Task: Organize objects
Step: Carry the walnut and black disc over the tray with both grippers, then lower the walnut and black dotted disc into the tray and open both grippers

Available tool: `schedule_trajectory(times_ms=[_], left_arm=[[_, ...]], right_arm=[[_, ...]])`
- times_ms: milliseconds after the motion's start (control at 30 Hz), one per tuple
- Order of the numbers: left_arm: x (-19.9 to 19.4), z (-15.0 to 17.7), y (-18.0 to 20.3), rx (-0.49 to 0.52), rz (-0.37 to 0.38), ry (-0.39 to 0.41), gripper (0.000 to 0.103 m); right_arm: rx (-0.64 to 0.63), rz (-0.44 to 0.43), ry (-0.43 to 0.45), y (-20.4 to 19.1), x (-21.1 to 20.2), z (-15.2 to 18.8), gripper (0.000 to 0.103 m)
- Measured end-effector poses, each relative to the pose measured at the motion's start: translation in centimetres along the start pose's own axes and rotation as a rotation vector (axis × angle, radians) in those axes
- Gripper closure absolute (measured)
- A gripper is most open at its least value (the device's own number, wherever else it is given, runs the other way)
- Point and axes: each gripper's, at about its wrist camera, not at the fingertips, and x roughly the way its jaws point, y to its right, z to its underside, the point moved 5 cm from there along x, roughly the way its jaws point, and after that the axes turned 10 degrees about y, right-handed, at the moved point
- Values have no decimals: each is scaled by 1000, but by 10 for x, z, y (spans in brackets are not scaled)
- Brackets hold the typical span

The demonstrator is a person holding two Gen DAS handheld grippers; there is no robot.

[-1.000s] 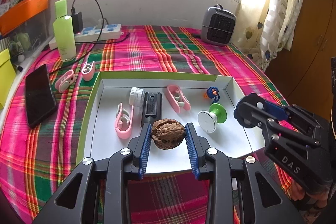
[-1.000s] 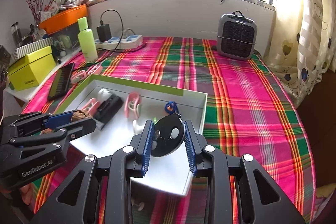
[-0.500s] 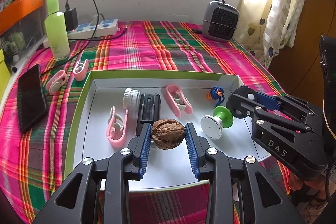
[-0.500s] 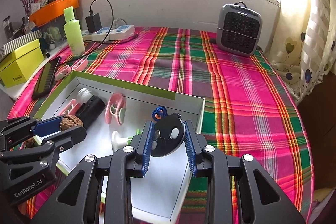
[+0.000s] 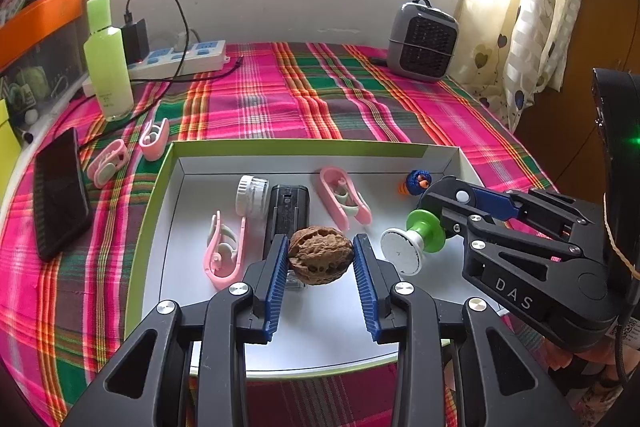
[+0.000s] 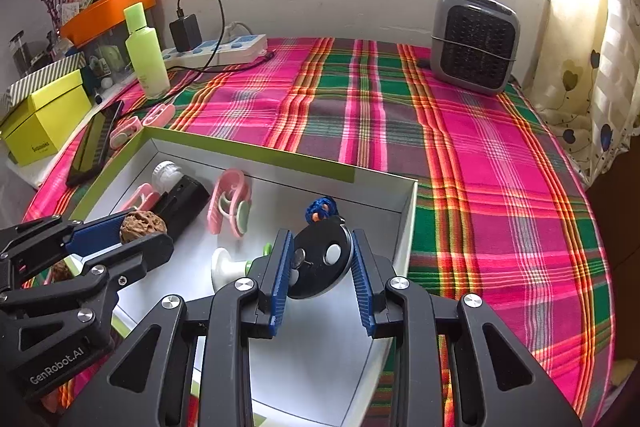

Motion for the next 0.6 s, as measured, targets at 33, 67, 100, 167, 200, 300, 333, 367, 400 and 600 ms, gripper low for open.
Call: schedule_trajectory(times_ms=[33, 67, 100, 167, 200, 300, 333, 367, 400, 600], left_arm=[[0, 0, -1, -1, -2, 0, 72], [0, 0, -1, -3, -3, 0, 72], [0, 0, -2, -6, -6, -1, 72], [1, 0, -3, -5, -10, -2, 72], [1, 0, -3, -5, -11, -2, 72], [1, 0, -2, -3, -9, -2, 72], [1, 0, -2, -1, -8, -2, 72], [2, 0, -2, 0, -7, -2, 72], [2, 0, -2, -1, -9, -2, 72], [3, -1, -4, -1, -10, -1, 72]], right_arm=[[-3, -4, 1, -1, 0, 0, 73], [-1, -9, 1, -3, 0, 0, 73], [2, -15, 1, -4, 1, 0, 73], [7, -25, 0, -4, 2, 0, 73], [7, -25, 0, -4, 2, 0, 73], [7, -10, -7, -3, 3, 1, 73], [7, 2, -14, -1, 4, 2, 73], [9, 8, -15, 0, 4, 2, 73], [9, 7, -15, 1, 4, 2, 73], [-14, 7, -34, -1, 9, 4, 73]])
